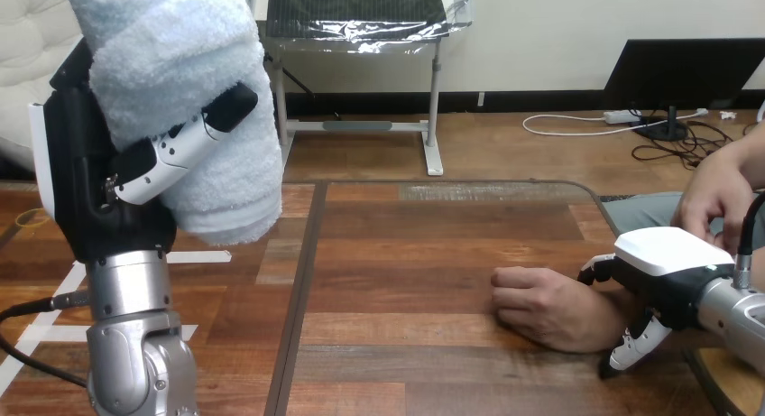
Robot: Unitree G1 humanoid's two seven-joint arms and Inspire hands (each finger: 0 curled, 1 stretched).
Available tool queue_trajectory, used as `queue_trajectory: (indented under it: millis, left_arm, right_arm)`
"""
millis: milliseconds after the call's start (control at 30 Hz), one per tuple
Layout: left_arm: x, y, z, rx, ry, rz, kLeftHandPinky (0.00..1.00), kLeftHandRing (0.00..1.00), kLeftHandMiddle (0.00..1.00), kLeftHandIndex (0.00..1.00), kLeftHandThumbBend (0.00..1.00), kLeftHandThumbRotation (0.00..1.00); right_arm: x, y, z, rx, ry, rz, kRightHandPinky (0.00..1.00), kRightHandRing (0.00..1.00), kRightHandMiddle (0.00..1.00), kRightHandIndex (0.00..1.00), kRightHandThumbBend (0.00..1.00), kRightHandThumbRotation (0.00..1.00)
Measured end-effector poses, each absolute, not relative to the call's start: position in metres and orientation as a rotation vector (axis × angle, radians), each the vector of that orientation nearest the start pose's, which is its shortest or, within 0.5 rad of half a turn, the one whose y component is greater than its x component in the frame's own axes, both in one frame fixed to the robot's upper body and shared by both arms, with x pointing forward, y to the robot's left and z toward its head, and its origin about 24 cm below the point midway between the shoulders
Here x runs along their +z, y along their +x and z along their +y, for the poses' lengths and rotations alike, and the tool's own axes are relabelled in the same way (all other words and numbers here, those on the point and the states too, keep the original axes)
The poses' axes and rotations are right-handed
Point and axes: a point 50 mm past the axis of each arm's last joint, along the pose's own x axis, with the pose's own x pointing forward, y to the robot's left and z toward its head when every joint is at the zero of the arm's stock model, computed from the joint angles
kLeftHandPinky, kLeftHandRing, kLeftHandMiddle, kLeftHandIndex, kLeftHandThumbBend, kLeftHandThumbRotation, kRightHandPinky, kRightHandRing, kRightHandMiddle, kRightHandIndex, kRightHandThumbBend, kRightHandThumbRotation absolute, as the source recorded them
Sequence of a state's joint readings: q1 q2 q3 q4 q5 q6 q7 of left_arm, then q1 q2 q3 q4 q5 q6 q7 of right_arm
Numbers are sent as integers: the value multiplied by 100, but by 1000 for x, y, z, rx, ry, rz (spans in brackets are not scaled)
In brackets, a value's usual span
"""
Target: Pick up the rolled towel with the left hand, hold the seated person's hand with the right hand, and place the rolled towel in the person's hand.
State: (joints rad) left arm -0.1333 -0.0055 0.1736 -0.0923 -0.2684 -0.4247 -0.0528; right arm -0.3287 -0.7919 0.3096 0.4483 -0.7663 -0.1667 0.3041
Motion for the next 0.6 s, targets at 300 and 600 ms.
queue_trajectory:
  millis: [300,600]
  left_arm:
    - [131,255,188,115,-233,-664,21,27,34,39,53,0]
    - [131,255,188,116,-232,-664,21,27,34,39,54,0]
  right_arm:
    - [52,295,-270,517,-1596,306,67,82,83,81,95,23]
    - [52,295,-270,518,-1595,312,63,79,82,80,98,20]
